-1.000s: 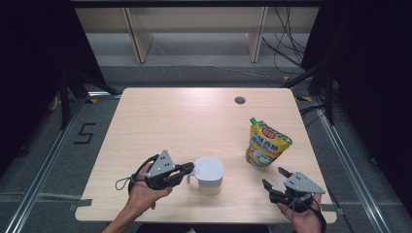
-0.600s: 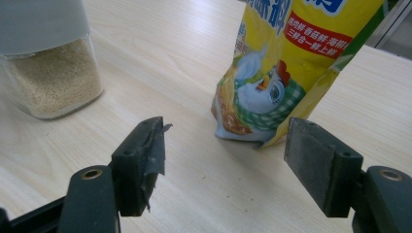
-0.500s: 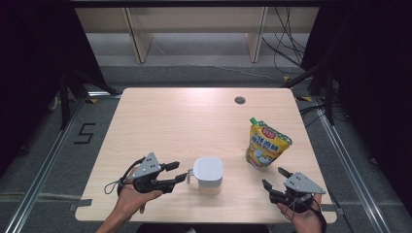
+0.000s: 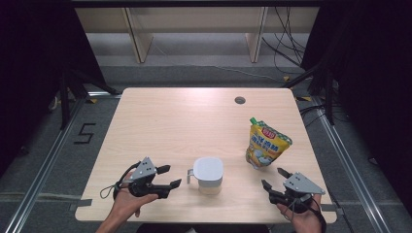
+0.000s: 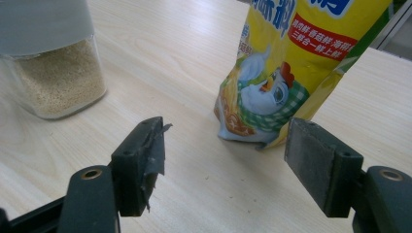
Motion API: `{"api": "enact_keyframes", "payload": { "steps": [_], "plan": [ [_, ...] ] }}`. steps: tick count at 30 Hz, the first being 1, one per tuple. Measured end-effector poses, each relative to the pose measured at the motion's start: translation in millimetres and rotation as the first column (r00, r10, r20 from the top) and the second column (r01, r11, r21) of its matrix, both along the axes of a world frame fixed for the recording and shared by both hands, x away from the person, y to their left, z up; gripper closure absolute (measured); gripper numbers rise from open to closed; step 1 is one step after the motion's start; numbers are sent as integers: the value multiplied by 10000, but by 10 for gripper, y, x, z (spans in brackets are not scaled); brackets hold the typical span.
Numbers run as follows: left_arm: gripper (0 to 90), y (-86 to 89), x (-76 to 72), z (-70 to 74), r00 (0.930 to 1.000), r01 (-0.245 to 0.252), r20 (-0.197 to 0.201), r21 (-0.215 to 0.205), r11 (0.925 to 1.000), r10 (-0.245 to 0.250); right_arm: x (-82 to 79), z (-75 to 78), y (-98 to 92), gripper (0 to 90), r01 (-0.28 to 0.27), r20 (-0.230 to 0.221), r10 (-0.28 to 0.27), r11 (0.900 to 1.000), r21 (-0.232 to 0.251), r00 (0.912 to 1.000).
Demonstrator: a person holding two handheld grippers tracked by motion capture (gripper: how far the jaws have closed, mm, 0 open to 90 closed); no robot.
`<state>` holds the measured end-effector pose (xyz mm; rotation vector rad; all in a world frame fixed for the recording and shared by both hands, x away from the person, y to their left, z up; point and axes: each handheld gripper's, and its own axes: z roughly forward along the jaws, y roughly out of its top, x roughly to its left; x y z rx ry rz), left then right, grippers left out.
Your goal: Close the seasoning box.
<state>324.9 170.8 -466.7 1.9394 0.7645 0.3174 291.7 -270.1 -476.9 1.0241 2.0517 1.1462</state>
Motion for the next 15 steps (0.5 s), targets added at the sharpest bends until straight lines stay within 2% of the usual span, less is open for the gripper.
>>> {"api": "enact_keyframes", "payload": {
  "steps": [1, 2, 3, 4, 6, 7, 11, 12, 13, 15],
  "plan": [
    [326, 10, 2, -12, 10000, 63, 15, 46, 10000, -63, -6, 5, -2, 320, 63, -7, -63, 10000, -67, 10000],
    [321, 16, -2, -24, 10000, 62, 3, 85, 9999, -62, 9, 6, -17, 320, -4, 309, 12, 9997, -246, 9995],
    [318, 19, -11, -35, 10000, -30, -37, 154, 9999, 30, 7, 7, -17, 320, 24, 297, -17, 9997, -250, 9996],
    [315, 30, -10, -50, 10000, 15, -28, 202, 9998, -15, -2, 4, -8, 320, 4, 25, -4, 9999, -118, 10000],
    [305, 47, -16, -80, 9997, -105, -206, 118, 9999, 108, -7, 5, -3, 320, 55, -13, -55, 10000, -76, 10000],
    [304, 63, -15, -81, 9998, -98, -164, 277, 9996, 103, -6, 5, -3, 320, 59, -13, -59, 10000, -77, 10000],
    [301, 80, -28, -108, 9998, -75, -197, 212, 9997, 79, -10, 7, 2, 320, 73, -28, -73, 10000, -43, 10000],
    [301, 86, -42, -122, 9996, -158, -218, 235, 9996, 163, -7, 8, 1, 320, 51, 31, -51, 10000, -65, 10000],
    [299, 93, -60, -133, 9987, -311, -399, 230, 9993, 320, 5, 9, -9, 320, 5, 293, 1, 9998, -200, 9996],
    [296, 101, -52, -145, 9994, -224, -265, 215, 9995, 230, 5, 11, -14, 320, 0, 334, 8, 9997, -255, 9994]
  ]
}}
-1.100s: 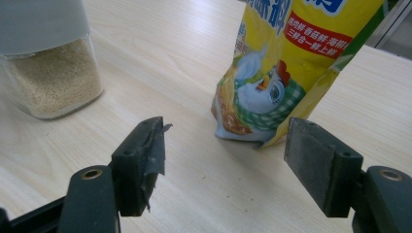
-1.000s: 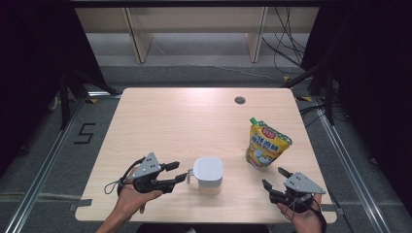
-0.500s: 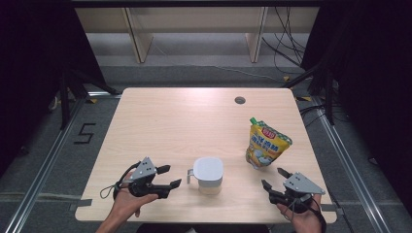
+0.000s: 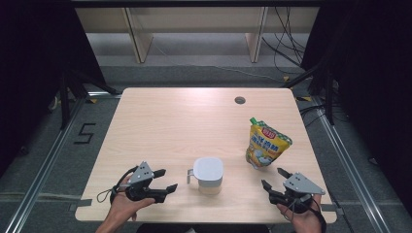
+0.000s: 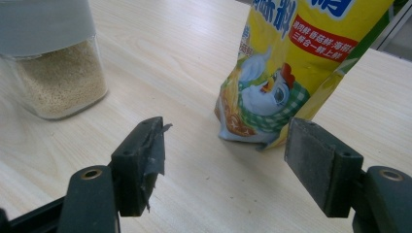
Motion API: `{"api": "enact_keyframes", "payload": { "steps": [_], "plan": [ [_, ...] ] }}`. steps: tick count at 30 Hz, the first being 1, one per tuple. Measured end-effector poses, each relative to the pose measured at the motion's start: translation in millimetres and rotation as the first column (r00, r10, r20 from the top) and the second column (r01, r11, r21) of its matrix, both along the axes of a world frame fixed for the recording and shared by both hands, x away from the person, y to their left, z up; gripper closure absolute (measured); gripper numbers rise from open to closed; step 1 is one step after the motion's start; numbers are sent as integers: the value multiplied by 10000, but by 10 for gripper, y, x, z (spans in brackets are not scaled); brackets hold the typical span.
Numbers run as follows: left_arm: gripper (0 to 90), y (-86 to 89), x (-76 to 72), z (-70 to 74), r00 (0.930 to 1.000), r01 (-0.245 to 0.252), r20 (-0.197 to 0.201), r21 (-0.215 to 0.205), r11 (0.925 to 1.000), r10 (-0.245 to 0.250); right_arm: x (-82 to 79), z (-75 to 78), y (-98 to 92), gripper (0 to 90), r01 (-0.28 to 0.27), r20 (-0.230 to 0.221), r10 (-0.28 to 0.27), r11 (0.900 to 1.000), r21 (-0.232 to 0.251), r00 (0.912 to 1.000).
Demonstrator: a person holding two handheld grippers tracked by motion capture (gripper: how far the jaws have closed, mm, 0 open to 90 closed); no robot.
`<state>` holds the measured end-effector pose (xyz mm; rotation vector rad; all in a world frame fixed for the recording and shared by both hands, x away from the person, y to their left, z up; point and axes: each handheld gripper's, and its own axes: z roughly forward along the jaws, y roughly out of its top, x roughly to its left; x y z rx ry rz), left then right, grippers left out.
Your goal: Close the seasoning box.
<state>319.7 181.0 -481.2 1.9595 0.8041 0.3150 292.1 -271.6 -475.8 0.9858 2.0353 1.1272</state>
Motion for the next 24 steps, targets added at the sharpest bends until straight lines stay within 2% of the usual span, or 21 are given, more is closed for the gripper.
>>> {"api": "enact_keyframes", "payload": {
  "steps": [2, 3, 4, 5, 6, 7, 11, 12, 14, 15, 16, 17, 18, 19, 20, 21, 22, 24],
  "plan": [
    [289, 19, -4, -13, 10000, 41, 13, 126, 9999, -41, 0, 0, -2, 319, -8, -12, 8, 10000, 24, 10000],
    [286, 35, -7, -18, 10000, 33, 14, 338, 9994, -33, -1, 0, -7, 318, -28, -30, 28, 10000, 18, 10000],
    [286, 32, -6, -32, 10000, 69, 8, 231, 9997, -69, -1, 0, -7, 318, -28, -30, 28, 10000, 18, 10000],
    [281, 42, -12, -40, 10000, 56, 5, 383, 9992, -56, -4, -2, -7, 317, -6, -61, 6, 10000, 48, 10000],
    [278, 39, -23, -50, 10000, -2, -48, 486, 9988, 5, -13, -12, 6, 316, 76, -135, -73, 9998, 209, 9999],
    [271, 35, -56, -71, 9997, -175, -141, 643, 9978, 185, -2, -9, -11, 314, -31, -115, 31, 10000, 37, 9999],
    [268, 25, -98, -118, 9998, -85, -150, 599, 9982, 94, -9, -12, -6, 307, -64, -211, 65, 10000, 63, 9998],
    [267, 26, -117, -119, 9997, -141, -177, 675, 9976, 154, -27, -18, 11, 304, 78, -340, -71, 9998, 197, 9994],
    [255, 38, -144, -119, 9996, -88, -264, 672, 9977, 106, -21, -19, 2, 290, -67, -379, 73, 9999, 154, 9993],
    [255, 44, -150, -122, 9998, -82, -185, 699, 9975, 95, -33, -32, 15, 277, -91, -773, 121, 9992, 388, 9969],
    [249, 53, -146, -132, 9999, 47, -92, 721, 9974, -40, -34, -34, 11, 254, -197, -790, 219, 9994, 279, 9966],
    [239, 68, -157, -153, 9999, 32, -134, 880, 9961, -20, -51, -52, 19, 226, -382, -1063, 433, 9981, 491, 9934],
    [238, 68, -157, -153, 9999, 32, -134, 880, 9961, -20, -51, -52, 19, 226, -382, -1063, 433, 9981, 491, 9934],
    [237, 64, -165, -163, 9998, 25, -203, 794, 9968, -9, -79, -64, 38, 203, -388, -1241, 479, 9965, 745, 9911],
    [237, 74, -169, -171, 9999, 62, -131, 962, 9953, -50, -79, -64, 38, 203, -388, -1241, 479, 9965, 745, 9911],
    [235, 53, -205, -174, 9990, -135, -417, 755, 9971, 167, -88, -66, 43, 194, -407, -1136, 489, 9965, 735, 9923],
    [234, 60, -210, -181, 9997, -53, -250, 982, 9952, 78, -99, -59, 39, 188, -462, -1216, 546, 9965, 704, 9911],
    [231, 28, -243, -195, 9996, -50, -257, 924, 9957, 75, -136, -78, 52, 177, -382, -1717, 515, 9961, 798, 9838]
  ]
}}
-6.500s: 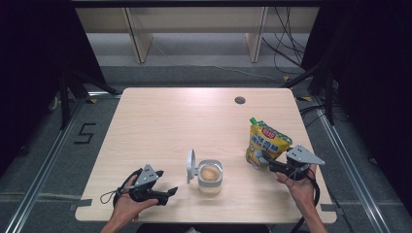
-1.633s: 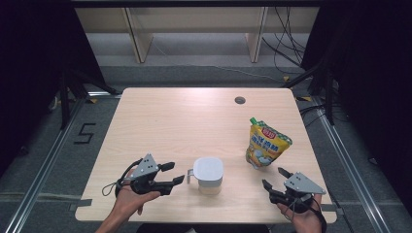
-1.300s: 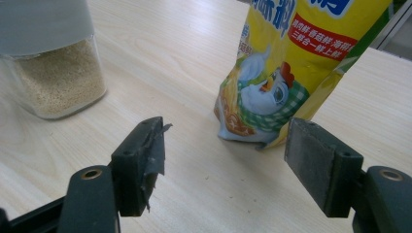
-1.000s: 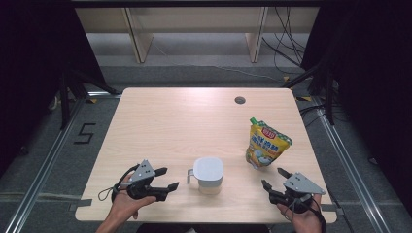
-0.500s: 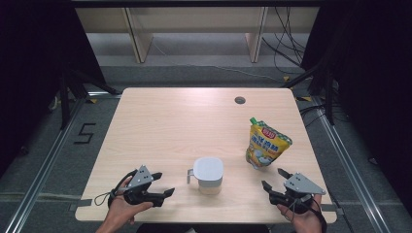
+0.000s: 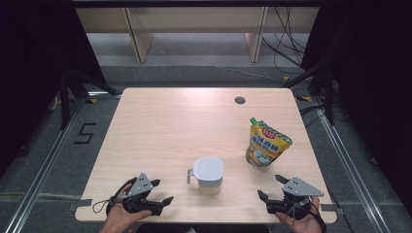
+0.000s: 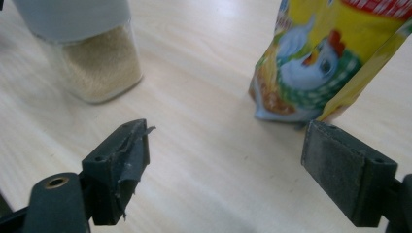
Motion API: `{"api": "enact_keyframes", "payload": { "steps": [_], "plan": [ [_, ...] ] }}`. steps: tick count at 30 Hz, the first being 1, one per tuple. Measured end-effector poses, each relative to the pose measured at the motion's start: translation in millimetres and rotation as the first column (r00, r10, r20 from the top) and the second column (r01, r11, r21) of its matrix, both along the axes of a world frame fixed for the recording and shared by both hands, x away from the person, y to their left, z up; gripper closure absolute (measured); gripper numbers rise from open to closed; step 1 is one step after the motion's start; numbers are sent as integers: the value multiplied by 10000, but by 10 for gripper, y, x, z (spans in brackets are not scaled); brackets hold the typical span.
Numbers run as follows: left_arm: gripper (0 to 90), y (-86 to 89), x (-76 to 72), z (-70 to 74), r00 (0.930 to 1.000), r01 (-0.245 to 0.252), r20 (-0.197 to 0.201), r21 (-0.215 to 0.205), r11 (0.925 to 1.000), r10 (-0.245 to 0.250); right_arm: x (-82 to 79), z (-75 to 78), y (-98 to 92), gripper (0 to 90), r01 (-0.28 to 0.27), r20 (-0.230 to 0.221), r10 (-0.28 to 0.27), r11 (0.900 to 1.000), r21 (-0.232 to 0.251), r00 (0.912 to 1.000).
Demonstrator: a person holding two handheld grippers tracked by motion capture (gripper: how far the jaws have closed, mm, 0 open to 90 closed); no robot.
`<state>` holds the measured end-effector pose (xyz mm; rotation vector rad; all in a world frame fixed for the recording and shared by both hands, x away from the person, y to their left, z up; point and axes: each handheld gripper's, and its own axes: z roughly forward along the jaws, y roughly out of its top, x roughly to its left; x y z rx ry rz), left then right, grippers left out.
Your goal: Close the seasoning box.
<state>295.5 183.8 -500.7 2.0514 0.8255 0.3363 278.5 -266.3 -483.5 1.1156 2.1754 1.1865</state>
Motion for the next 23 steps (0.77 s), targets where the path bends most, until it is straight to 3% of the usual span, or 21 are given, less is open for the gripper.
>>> {"api": "enact_keyframes", "payload": {
  "steps": [2, 3, 4, 7, 8, 10, 12, 14, 15, 16, 18, 22, 23],
  "plan": [
    [230, -6, -6, 6, 9999, 68, 137, 251, 9997, -71, 2, -32, -4, 180, -179, -112, 178, 9998, -65, 9998],
    [231, -36, -12, -1, 10000, -3, 57, -112, 9999, 4, 5, -44, -10, 185, -384, -167, 378, 9986, -354, 9991],
    [230, -37, -11, -4, 10000, -3, 34, -114, 9999, 4, 2, -54, -1, 188, -407, -184, 400, 9984, -399, 9990],
    [230, -13, 6, -5, 9997, 214, 140, 216, 9995, -217, 21, -64, -1, 190, -633, -101, 628, 9963, -590, 9980],
    [230, -2, 15, 5, 9995, 251, 204, 441, 9987, -261, 21, -64, -1, 190, -633, -101, 628, 9963, -590, 9980],
    [231, -1, 19, -1, 9995, 214, 211, 412, 9989, -223, 26, -72, -3, 196, -672, -137, 664, 9953, -692, 9977],
    [230, -23, 9, -17, 10000, 15, 45, 33, 10000, -15, 32, -78, -7, 197, -690, -141, 682, 9952, -701, 9976],
    [230, -13, 32, -16, 9996, 237, 176, 232, 9994, -241, 35, -78, -19, 197, -590, -140, 581, 9955, -740, 9982],
    [230, -23, 20, -21, 10000, 76, -21, 83, 9999, -76, 37, -77, -25, 197, -578, -165, 568, 9959, -699, 9983],
    [230, -4, 33, -20, 9999, 85, 90, 387, 9992, -88, 37, -79, -27, 197, -554, -155, 545, 9960, -698, 9984],
    [230, -12, 36, -30, 10000, -15, -5, 103, 9999, 15, 38, -76, -37, 196, -484, -208, 471, 9966, -672, 9987],
    [229, 18, 72, -28, 9997, 156, 195, 633, 9979, -168, 46, -81, -52, 193, -469, -321, 448, 9967, -666, 9985],
    [228, 10, 69, -42, 9999, -53, 102, 481, 9988, 48, 50, -83, -57, 193, -460, -285, 441, 9966, -688, 9986]
  ]
}}
